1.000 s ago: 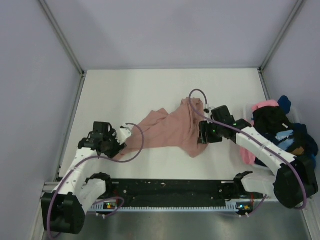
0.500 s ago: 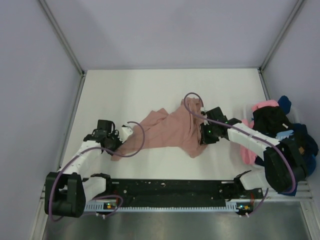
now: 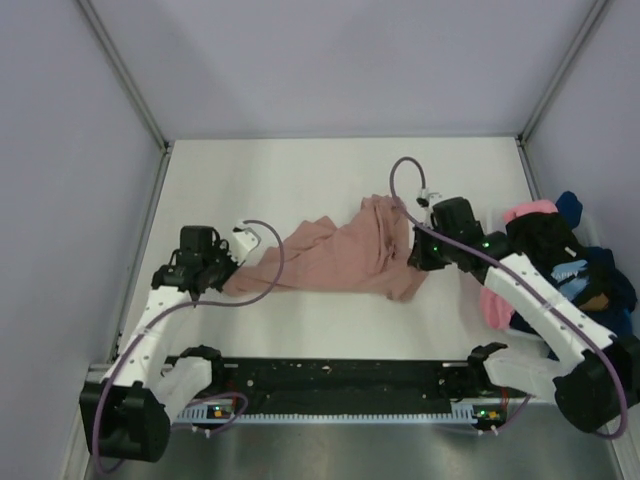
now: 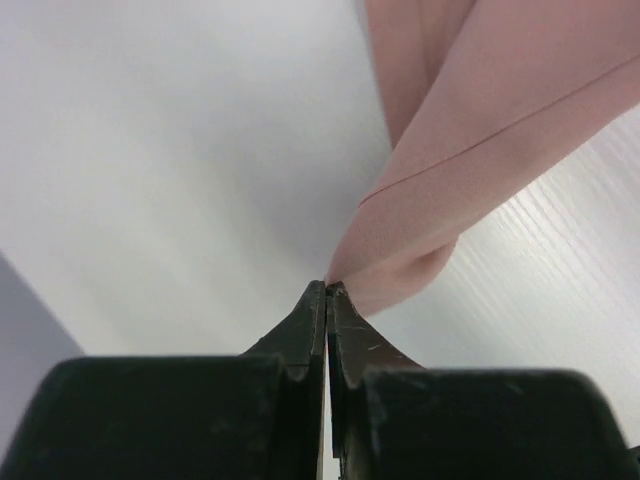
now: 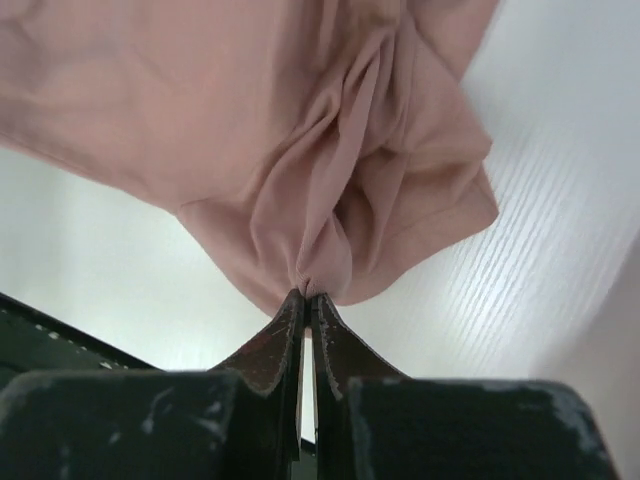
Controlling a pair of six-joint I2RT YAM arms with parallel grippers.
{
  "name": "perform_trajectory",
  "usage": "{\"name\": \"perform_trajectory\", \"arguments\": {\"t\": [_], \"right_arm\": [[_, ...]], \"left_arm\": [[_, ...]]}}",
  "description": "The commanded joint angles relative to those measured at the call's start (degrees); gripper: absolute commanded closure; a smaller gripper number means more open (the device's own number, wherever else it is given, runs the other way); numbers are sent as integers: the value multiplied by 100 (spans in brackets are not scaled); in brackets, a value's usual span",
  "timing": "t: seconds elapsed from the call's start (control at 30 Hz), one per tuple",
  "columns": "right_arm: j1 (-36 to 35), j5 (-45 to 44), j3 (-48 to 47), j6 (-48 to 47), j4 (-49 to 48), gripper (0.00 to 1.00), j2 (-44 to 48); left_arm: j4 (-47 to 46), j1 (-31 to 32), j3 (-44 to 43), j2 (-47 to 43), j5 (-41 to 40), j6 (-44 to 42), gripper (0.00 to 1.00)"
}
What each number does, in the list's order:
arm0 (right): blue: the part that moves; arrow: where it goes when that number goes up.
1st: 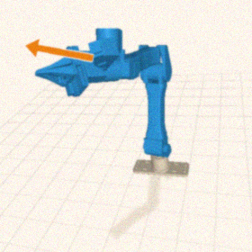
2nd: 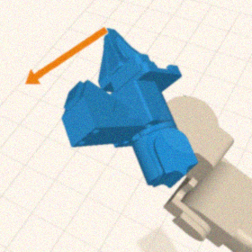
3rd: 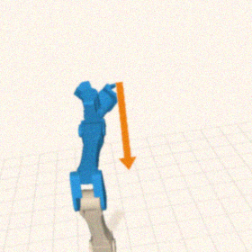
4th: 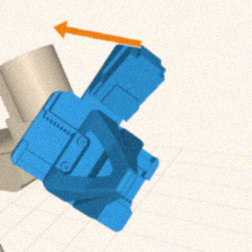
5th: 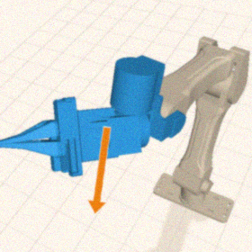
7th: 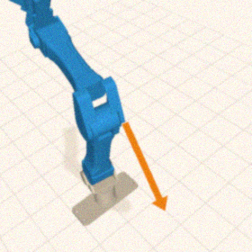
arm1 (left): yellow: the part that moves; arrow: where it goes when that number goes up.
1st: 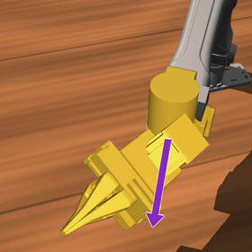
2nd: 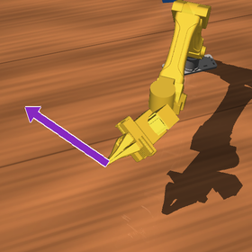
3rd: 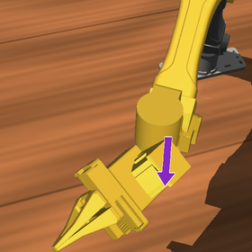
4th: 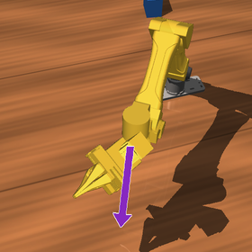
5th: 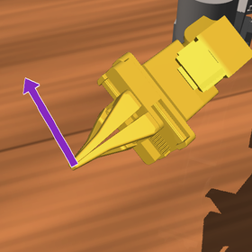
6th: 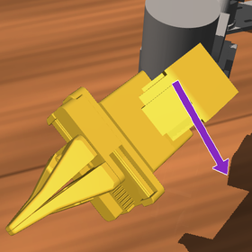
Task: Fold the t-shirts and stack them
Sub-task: Flatten out the tshirt
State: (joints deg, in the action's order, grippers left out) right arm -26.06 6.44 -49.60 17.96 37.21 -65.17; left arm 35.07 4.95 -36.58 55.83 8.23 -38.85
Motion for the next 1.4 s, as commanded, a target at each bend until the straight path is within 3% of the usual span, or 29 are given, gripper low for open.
{"name": "perform_trajectory", "arguments": {"t": [0.0, 0.1, 0.3, 0.47, 0.63, 0.87, 0.97, 1.03, 1.2, 1.37], "right_arm": [[40, -345, -988, -292, 637, 100, 706], [40, -467, -1559, -424, 1067, 100, 917], [40, -880, -3193, -574, 1955, 100, 1427], [31, -952, -4108, -583, 2465, 100, 1945], [23, -784, -4426, -425, 2537, 100, 2149], [66, -1302, -4469, -880, 1554, 100, 631], [723, -674, -5022, -821, 738, 100, -475], [1242, 118, -5575, -470, 289, 100, -1249], [1657, 217, -8007, -451, 137, 100, -3235], [2122, 463, -10321, 93, -11, 100, -4074]], "left_arm": [[289, -29, -613, -555, 100, 53, 100], [614, -29, -1016, -723, 22, 97, 100], [1598, -29, -2711, -978, -322, 185, 100], [2600, -29, -4066, -1232, 46, 168, 100], [3068, -20, -4928, -1154, 346, 194, 100], [1612, -20, -4438, -470, -145, 352, 100], [619, -20, -4454, 145, -531, 413, 100], [-41, -12, -4682, 680, -770, 483, 100], [-1554, -20, -5866, 1955, -1814, 545, 100], [-2118, -20, -7422, 2897, -2149, 344, 100]]}}
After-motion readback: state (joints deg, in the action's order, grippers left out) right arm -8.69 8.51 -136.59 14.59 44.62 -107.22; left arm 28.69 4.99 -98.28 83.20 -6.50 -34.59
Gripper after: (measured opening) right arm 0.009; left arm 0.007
